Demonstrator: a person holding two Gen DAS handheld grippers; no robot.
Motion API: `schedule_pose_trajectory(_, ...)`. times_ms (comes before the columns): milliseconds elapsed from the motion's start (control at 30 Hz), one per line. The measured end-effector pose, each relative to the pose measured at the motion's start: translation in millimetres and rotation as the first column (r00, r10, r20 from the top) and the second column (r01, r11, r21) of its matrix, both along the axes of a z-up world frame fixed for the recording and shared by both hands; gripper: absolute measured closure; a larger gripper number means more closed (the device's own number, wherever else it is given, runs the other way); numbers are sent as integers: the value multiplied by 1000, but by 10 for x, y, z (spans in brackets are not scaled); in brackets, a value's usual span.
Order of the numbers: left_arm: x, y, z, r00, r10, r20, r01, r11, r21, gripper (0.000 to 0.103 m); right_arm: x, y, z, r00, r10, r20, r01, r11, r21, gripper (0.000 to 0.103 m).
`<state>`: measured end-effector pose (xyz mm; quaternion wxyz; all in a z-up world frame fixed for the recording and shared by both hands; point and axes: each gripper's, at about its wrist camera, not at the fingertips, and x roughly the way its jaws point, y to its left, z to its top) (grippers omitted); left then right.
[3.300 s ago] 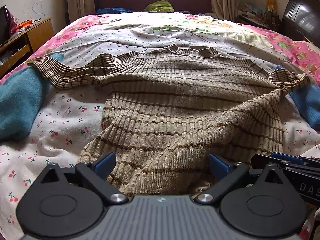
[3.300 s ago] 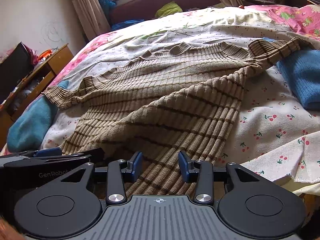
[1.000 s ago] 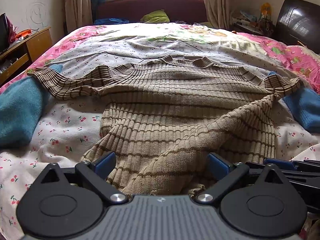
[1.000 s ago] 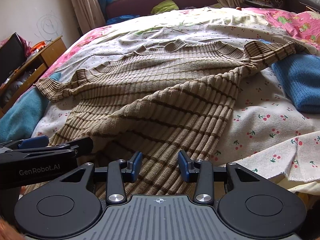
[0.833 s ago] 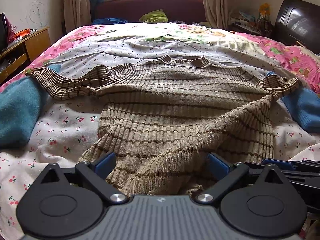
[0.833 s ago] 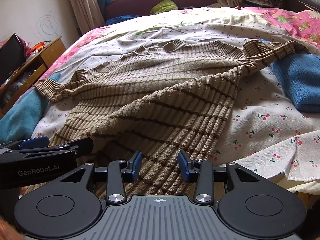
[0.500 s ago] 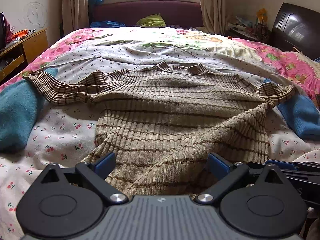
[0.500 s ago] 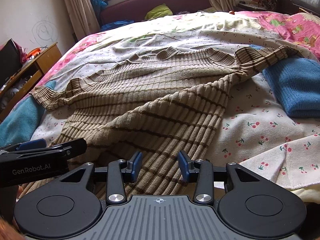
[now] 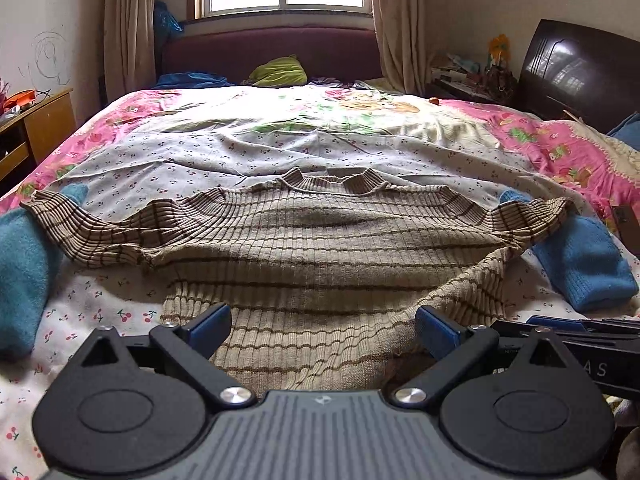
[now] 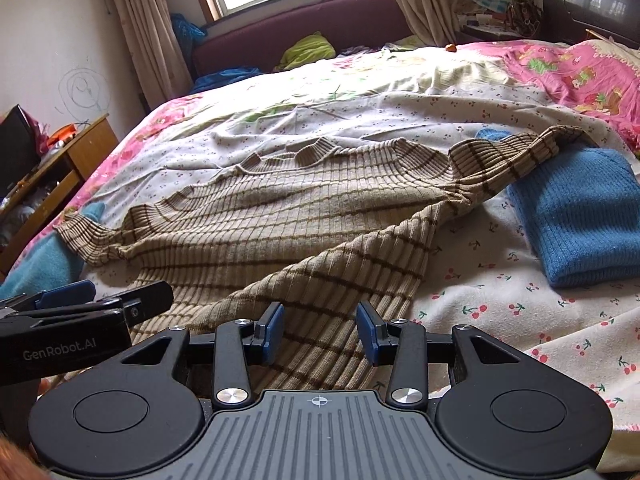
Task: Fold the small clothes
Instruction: 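Grasp the sweater sleeve beside the blue garment with the right gripper and lift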
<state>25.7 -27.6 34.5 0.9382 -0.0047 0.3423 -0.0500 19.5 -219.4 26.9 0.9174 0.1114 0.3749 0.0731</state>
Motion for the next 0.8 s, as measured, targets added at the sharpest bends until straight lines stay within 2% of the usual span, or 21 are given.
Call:
schedule_pose_trajectory(200, 324, -248, 110, 999, -38, 15, 38, 999, -12, 0, 288, -464, 135, 993, -105, 62, 105, 994, 7, 60)
schedule_pose_trajectory(500, 860, -919, 108, 989, -146, 18, 146, 989, -13, 0, 837, -1280, 72, 962, -267, 63, 265, 964, 28, 60)
schedule_pose_trajectory(633, 1057, -1177, 32, 983, -184, 9, 184, 983, -24, 0, 1137, -1690, -2, 929, -365, 56, 363, 931, 45, 60)
schedule_pose_trajectory(800, 1252, -1448, -84, 974, -226, 1, 226, 974, -25, 0, 1487, -2232, -172, 881, -473, 19, 463, 870, 169, 59)
